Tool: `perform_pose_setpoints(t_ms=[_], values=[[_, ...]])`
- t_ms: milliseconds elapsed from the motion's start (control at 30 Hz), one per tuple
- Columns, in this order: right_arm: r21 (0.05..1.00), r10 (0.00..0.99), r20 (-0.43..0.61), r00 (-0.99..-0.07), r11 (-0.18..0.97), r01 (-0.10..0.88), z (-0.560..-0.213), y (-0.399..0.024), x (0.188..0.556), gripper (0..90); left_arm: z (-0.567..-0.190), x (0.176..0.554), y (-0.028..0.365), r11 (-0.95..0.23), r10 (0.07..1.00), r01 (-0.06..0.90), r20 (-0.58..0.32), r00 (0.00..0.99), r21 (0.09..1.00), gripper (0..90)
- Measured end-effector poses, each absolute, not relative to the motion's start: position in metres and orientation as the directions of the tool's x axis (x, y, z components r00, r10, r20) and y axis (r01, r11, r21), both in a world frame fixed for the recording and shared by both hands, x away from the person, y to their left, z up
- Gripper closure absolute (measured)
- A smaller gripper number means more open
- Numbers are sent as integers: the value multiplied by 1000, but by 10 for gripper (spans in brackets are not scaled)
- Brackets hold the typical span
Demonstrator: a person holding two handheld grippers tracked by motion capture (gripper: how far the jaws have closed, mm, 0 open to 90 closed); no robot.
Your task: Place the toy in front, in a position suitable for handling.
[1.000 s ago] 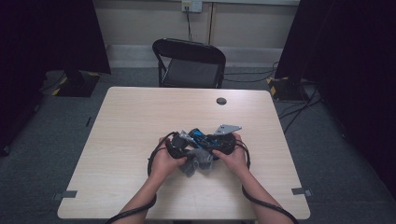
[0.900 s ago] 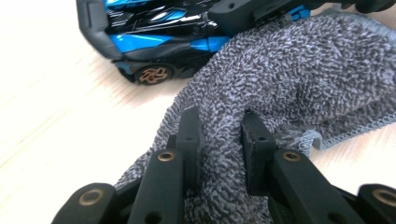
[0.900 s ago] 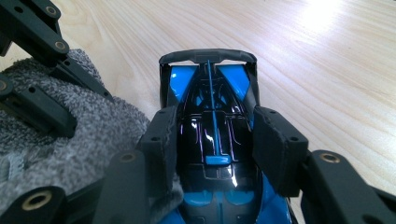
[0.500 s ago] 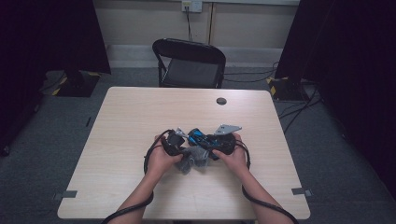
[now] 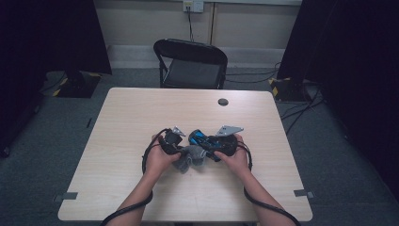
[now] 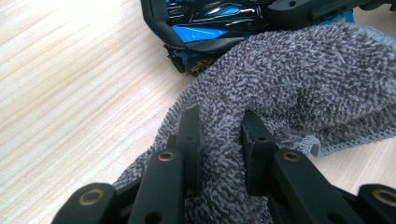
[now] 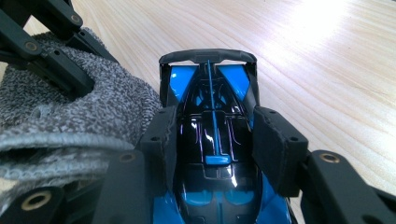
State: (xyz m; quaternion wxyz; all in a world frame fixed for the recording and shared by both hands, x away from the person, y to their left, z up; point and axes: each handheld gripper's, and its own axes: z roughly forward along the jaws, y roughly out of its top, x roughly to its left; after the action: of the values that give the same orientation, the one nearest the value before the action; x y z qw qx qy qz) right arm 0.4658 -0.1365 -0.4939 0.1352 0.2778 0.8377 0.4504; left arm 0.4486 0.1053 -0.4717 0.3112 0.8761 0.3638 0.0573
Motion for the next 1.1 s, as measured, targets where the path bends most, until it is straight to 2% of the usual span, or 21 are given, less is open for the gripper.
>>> perform_pose_setpoints(t_ms=[267,700,1100], values=[[829,586,22,-810,442,342,-494,-137,466,512,-468,452,110,-550,690,604,-94,718,577,730],[829,584,22,-811,443,341,-494,-137,466,512,-470,459,126,-506,722,637,-120,682,581,732],[830,583,23,-812,442,341,-494,-137,466,512,-468,462,136,-492,750,649,-96,654,580,732]])
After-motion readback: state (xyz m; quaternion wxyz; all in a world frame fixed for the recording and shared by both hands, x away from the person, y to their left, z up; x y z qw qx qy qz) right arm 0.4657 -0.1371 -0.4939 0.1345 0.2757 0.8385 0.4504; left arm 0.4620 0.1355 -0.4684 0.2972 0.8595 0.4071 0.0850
